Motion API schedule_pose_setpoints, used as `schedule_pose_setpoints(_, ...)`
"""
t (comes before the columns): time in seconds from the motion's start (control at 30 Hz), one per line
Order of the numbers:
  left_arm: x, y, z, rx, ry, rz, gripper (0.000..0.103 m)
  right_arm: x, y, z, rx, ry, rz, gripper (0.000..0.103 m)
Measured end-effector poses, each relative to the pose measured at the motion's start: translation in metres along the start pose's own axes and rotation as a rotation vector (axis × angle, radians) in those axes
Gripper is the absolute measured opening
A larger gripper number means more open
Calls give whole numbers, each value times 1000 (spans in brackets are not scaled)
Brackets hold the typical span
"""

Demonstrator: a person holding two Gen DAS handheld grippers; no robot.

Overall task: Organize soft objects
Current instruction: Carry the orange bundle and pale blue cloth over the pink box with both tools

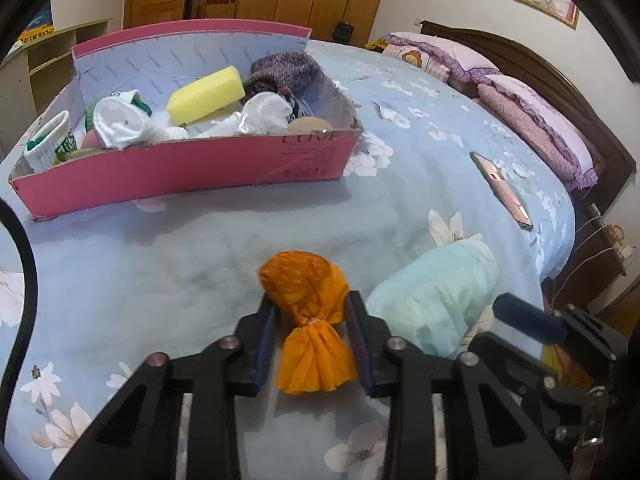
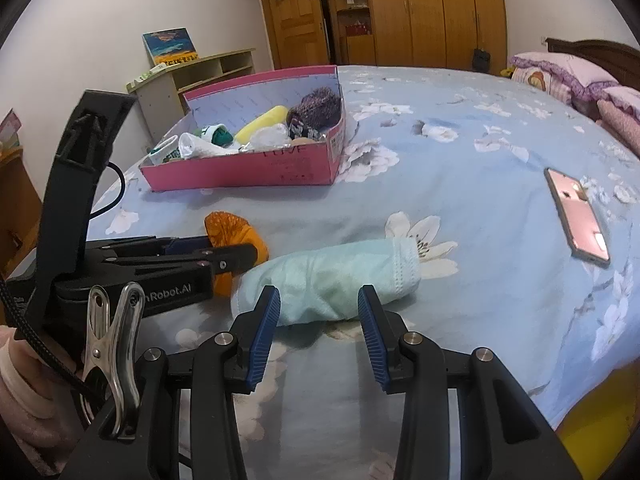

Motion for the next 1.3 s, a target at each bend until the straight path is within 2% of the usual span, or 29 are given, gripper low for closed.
schedule_pose_setpoints(0.2, 15, -3, -13, 13, -13, 45, 28, -2, 7, 2, -34, 1, -21, 42)
schedule_pose_setpoints(0.33, 24, -4, -26, 35, -28, 73, 28, -5, 13, 8, -106, -7, -39, 42)
schedule_pose_setpoints(0.53, 24, -2, -43, 72, -36, 67, 28, -17, 14, 15, -186, -9, -55, 42)
schedule_pose_setpoints(0.63, 24, -1, -52, 94, -36, 60, 28, -24, 10, 20, -270, -26, -30, 54)
schedule_pose_setpoints(0.9, 32, -4, -71, 133, -41, 75, 28, -37, -3, 24, -360, -49, 32, 55)
schedule_pose_setpoints(0.93, 33, -4, -73, 137, -42, 77, 28, -38, -3, 25, -371, -59, 45, 53)
schedule_pose_setpoints(0.97, 34, -4, -75, 141, -45, 79, 28, -38, -3, 25, -372, -63, 52, 44)
schedule_pose_setpoints(1.07, 37, -5, -81, 151, -50, 89, 28, -41, -2, 24, -342, -53, 55, 34)
schedule_pose_setpoints(1.17, 41, -6, -86, 163, -57, 96, 28, -41, -3, 17, -290, -44, 59, 29)
schedule_pose_setpoints(1.3, 46, -7, -88, 166, -62, 110, 28, -36, -9, 9, -248, -56, 81, 28)
Point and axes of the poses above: each gripper's, at about its wrist camera, not at the fingertips, and x roughly against the way its jaws point, z to its right, y to its underside, the point moved 7 cm from there along -x, roughly the way its jaws point, and after that the axes turned 14 degrees about -y, right-handed, at the moved point
